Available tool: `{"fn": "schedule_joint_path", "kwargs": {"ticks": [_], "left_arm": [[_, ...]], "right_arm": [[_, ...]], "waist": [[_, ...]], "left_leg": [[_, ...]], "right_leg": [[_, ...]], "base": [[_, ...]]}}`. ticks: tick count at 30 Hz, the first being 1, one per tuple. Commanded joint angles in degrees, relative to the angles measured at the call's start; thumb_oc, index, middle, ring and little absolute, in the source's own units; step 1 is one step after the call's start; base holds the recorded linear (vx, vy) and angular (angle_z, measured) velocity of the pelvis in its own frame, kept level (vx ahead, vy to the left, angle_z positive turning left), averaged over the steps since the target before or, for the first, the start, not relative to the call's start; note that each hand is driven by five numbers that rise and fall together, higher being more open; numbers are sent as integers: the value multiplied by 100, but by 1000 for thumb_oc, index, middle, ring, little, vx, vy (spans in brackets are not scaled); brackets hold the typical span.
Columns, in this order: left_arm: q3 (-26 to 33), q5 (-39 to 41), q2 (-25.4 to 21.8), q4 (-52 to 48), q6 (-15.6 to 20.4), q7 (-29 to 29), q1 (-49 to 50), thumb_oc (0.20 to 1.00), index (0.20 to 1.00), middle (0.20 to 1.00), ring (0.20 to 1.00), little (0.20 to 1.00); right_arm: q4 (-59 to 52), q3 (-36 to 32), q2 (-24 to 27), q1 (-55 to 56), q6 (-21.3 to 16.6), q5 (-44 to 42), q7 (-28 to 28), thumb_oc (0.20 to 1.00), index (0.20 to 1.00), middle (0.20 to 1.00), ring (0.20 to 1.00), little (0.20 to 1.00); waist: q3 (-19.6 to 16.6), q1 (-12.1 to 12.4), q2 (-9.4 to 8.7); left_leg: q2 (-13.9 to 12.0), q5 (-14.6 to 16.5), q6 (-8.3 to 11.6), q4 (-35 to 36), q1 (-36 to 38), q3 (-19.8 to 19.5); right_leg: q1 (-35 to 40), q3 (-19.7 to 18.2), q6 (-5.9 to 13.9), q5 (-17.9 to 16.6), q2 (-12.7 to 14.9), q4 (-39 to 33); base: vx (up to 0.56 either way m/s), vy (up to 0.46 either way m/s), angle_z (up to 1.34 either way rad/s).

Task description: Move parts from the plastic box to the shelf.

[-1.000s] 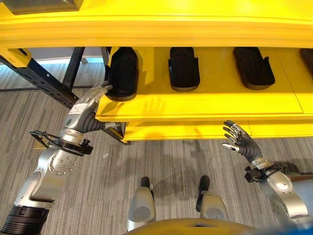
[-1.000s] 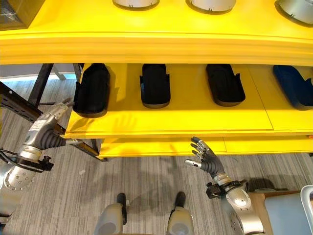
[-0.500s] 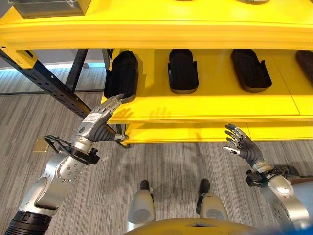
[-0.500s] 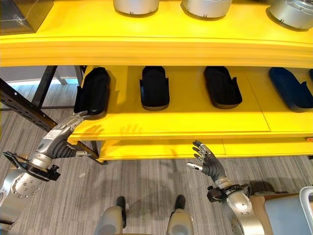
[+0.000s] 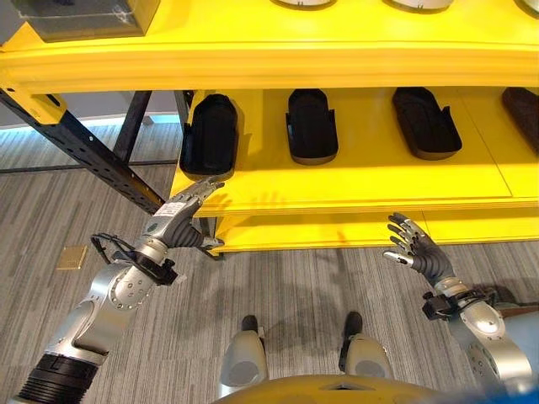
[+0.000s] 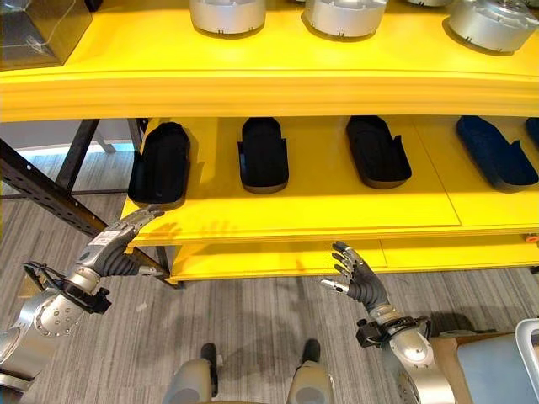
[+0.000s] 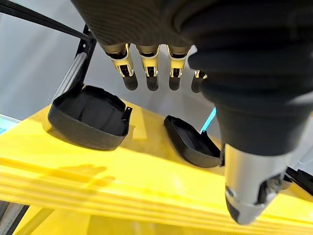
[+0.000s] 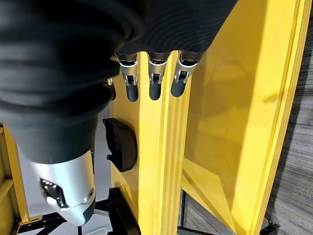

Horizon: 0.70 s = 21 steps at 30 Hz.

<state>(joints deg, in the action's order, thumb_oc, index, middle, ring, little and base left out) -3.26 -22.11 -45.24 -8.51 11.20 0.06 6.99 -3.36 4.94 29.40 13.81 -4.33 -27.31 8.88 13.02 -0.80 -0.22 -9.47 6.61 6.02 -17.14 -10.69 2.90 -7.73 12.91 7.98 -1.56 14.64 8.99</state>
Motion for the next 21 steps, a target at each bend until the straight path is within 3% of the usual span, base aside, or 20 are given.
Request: {"fn": "schedule_joint_path", "kwargs": {"ticks": [1, 21], "left_arm": [[57, -43, 42, 132, 15, -23, -279, 1000, 1000, 1000, 1000, 1000], [-179, 420, -231, 920, -259, -654, -678, 1000, 1000, 1000, 1000, 1000]], "right_arm": [[-597, -111, -53, -7, -175, -10, 49, 1000, 1000, 1000, 1000, 1000], [-589, -157, -112, 133, -40, -67, 191, 1000, 1000, 1000, 1000, 1000]], "waist": [[-90, -42, -165], [-74, -170, -55]], "left_leg": [[-234, -317, 20, 65, -145, 7], [-257, -380, 55, 53, -199, 68]], "right_leg": [[256, -140, 390, 234, 352, 283], [78, -250, 386, 225, 343, 414]], "base": [[-2, -12, -7], [-2, -2, -2]]}}
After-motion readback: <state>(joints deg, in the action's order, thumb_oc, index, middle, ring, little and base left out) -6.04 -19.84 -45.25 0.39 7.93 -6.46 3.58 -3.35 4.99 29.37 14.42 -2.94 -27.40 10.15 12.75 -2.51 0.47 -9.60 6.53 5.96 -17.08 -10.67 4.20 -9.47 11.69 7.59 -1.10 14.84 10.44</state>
